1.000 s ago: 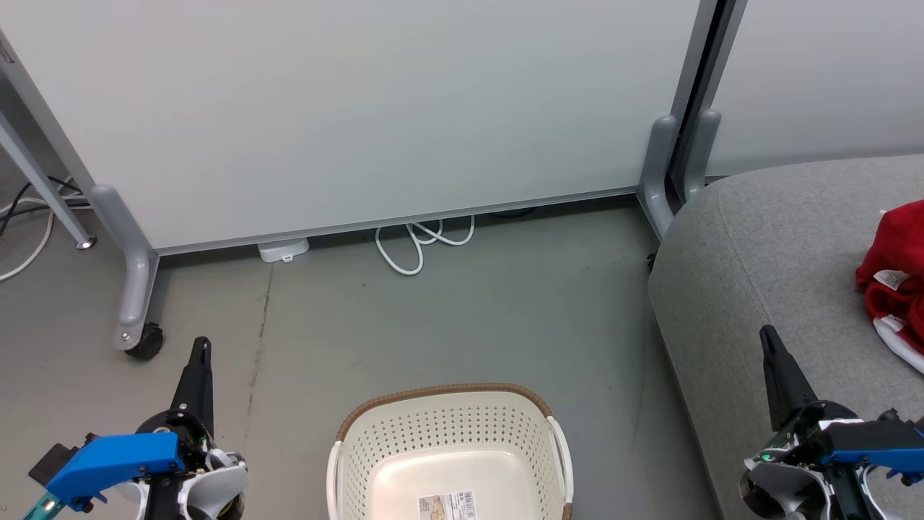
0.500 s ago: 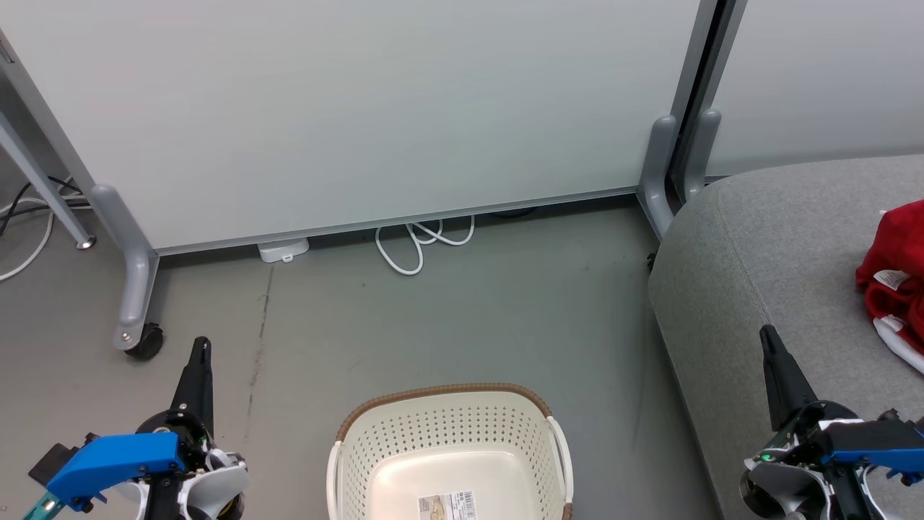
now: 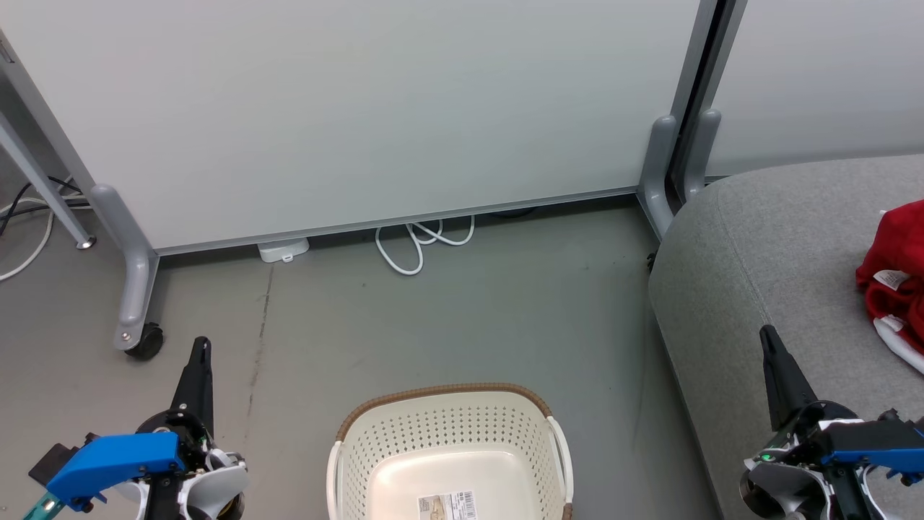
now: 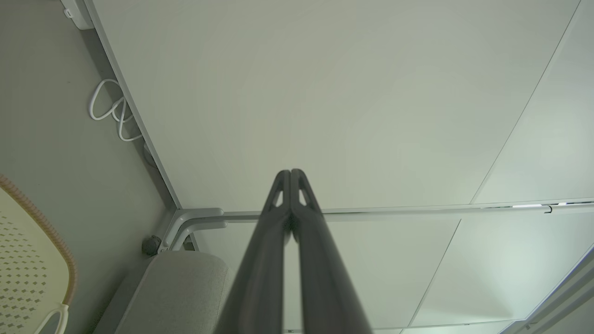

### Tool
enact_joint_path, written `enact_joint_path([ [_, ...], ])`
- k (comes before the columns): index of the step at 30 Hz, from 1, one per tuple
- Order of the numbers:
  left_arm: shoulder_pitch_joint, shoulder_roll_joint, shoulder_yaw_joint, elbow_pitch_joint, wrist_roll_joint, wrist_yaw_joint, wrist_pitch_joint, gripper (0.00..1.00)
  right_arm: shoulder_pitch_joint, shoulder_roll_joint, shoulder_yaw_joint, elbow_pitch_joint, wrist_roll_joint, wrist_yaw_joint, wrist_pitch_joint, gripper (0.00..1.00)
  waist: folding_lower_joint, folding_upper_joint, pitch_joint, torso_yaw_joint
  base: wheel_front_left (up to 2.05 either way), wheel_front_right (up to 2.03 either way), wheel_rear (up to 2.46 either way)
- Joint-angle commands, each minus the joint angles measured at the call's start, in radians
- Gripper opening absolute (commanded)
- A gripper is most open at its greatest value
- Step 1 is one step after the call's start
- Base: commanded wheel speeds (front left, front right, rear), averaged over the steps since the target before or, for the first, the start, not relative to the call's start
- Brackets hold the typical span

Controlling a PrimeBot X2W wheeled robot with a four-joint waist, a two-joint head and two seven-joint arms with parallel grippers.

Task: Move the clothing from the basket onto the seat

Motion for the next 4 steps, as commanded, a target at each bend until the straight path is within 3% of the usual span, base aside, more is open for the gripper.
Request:
enact_joint_path([
  [1, -0.01, 0.001, 0.002, -0.004, -0.002, -0.009, 0.004, 0.0, 0.013, -0.005, 0.001, -0.003, 0.003, 0.0, 0.003, 0.0, 0.0, 0.0, 0.0, 0.0, 0.0, 0.0, 0.0],
  [4, -0.01, 0.001, 0.002, -0.004, -0.002, -0.009, 0.004, 0.0, 0.013, -0.005, 0.001, -0.003, 0.003, 0.0, 0.003, 0.0, 0.0, 0.0, 0.0, 0.0, 0.0, 0.0, 0.0],
])
